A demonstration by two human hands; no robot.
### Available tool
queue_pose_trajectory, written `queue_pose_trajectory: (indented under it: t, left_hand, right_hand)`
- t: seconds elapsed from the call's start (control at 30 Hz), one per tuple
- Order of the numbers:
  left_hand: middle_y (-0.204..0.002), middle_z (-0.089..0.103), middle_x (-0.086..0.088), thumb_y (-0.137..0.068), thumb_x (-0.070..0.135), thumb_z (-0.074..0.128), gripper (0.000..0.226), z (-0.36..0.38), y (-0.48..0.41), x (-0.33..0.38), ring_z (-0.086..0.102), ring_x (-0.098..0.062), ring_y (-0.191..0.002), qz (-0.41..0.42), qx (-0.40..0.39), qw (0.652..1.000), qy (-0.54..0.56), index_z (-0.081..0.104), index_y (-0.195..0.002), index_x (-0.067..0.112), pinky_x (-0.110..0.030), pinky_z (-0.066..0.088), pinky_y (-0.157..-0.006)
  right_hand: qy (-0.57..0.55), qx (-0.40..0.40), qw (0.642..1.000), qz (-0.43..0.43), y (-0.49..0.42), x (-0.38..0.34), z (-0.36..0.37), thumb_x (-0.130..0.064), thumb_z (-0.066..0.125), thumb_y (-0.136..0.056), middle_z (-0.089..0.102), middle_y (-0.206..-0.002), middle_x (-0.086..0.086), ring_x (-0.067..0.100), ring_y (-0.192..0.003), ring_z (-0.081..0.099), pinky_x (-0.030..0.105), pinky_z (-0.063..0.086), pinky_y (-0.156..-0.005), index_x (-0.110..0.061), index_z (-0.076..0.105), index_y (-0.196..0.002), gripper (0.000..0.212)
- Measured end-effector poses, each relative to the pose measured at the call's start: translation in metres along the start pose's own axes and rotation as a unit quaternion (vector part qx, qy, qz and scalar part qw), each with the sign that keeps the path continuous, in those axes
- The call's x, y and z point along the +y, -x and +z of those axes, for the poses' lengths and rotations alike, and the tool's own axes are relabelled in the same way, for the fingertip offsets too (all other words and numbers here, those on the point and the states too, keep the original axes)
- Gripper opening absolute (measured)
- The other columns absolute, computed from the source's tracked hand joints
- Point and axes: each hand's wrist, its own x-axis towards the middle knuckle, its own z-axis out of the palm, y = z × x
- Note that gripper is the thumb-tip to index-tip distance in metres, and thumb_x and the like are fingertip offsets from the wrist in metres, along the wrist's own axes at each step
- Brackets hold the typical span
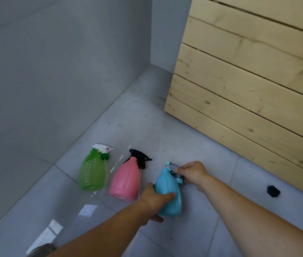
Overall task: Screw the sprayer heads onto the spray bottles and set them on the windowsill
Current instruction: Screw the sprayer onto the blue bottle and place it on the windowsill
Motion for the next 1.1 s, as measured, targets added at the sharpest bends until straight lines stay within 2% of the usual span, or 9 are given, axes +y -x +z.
queue_pose_trajectory:
  t: [0.07,0.2,0.27,0.43,0.57,0.67,0.77,0.87,1.1]
  left_hand:
    - [-0.138,0.050,-0.006,-0.083,0.036,0.080,0.077,0.000,0.003,-0.001,0.060,-0.031,-0.121,0.005,-0.003,1.000,0.011,0.037,-0.145,0.019,-0.050,0.063,-0.085]
    - [-0.131,0.051,-0.004,-0.077,0.034,0.086,0.083,-0.003,0.025,0.005,0.063,-0.030,-0.116,0.020,-0.025,0.999,0.022,0.038,-0.143,0.021,-0.051,0.063,-0.085]
    - [-0.128,0.054,-0.002,-0.072,0.035,0.089,0.085,-0.006,0.044,0.013,0.064,-0.028,-0.112,0.045,-0.034,0.998,0.019,0.042,-0.141,0.021,-0.050,0.064,-0.083]
    - [-0.123,0.061,0.001,-0.058,0.044,0.091,0.086,-0.020,0.109,0.045,0.069,-0.023,-0.107,0.139,-0.016,0.989,-0.038,0.049,-0.131,0.027,-0.045,0.065,-0.080]
    - [-0.122,0.064,-0.007,-0.047,0.041,0.091,0.091,-0.040,0.177,0.073,0.071,-0.031,-0.105,0.208,0.016,0.974,-0.083,0.048,-0.124,0.023,-0.055,0.063,-0.083]
    - [-0.121,0.064,-0.009,-0.052,0.038,0.092,0.088,-0.058,0.229,0.085,0.072,-0.032,-0.106,0.253,0.036,0.960,-0.116,0.046,-0.126,0.022,-0.054,0.063,-0.082]
    - [-0.118,0.065,-0.003,-0.064,0.037,0.090,0.080,-0.079,0.274,0.082,0.072,-0.024,-0.104,0.298,0.053,0.936,-0.177,0.045,-0.129,0.024,-0.038,0.063,-0.074]
    - [-0.117,0.067,-0.003,-0.055,0.042,0.089,0.085,-0.099,0.309,0.066,0.073,-0.023,-0.103,0.339,0.060,0.916,-0.208,0.047,-0.127,0.025,-0.043,0.063,-0.087]
    - [-0.119,0.069,-0.005,-0.053,0.041,0.091,0.080,-0.119,0.336,0.054,0.075,-0.023,-0.101,0.380,0.069,0.903,-0.186,0.050,-0.120,0.029,-0.048,0.063,-0.086]
  right_hand:
    - [-0.030,-0.030,0.999,0.007,0.005,-0.002,-0.007,-0.013,0.078,-0.080,0.065,-0.071,0.011,0.021,-0.063,0.060,0.037,0.057,-0.069,-0.009,0.067,-0.072,0.014]
    - [-0.055,-0.077,0.995,0.007,0.024,-0.018,-0.027,-0.014,0.071,-0.087,0.067,-0.087,0.017,0.031,-0.084,0.065,0.046,0.056,-0.087,-0.006,0.064,-0.083,0.011]
    - [-0.072,-0.081,0.994,-0.006,0.040,-0.034,-0.041,-0.017,0.067,-0.091,0.066,-0.089,0.018,0.033,-0.086,0.066,0.048,0.057,-0.089,-0.003,0.062,-0.088,0.015]
    - [-0.103,-0.062,0.989,-0.086,0.097,-0.083,-0.076,-0.017,0.061,-0.094,0.063,-0.081,0.015,0.025,-0.069,0.064,0.042,0.058,-0.076,-0.006,0.059,-0.085,0.014]
    - [-0.101,-0.050,0.981,-0.157,0.154,-0.118,-0.111,-0.018,0.062,-0.094,0.066,-0.092,0.019,0.027,-0.076,0.066,0.037,0.061,-0.069,0.001,0.065,-0.097,0.019]
    - [-0.107,-0.034,0.971,-0.211,0.204,-0.144,-0.133,-0.017,0.060,-0.095,0.067,-0.096,0.020,0.030,-0.083,0.068,0.040,0.061,-0.077,-0.001,0.067,-0.098,0.017]
    - [-0.138,0.002,0.949,-0.284,0.258,-0.167,-0.146,-0.017,0.059,-0.095,0.068,-0.097,0.021,0.033,-0.089,0.070,0.044,0.060,-0.083,-0.005,0.066,-0.095,0.013]
    - [-0.182,0.045,0.915,-0.358,0.311,-0.182,-0.155,-0.018,0.059,-0.095,0.070,-0.095,0.018,0.031,-0.090,0.072,0.042,0.060,-0.084,-0.006,0.066,-0.097,0.014]
    - [-0.319,0.083,0.829,-0.452,0.388,-0.193,-0.156,-0.019,0.055,-0.098,0.072,-0.097,0.015,0.026,-0.089,0.072,0.039,0.060,-0.082,-0.010,0.065,-0.097,0.013]
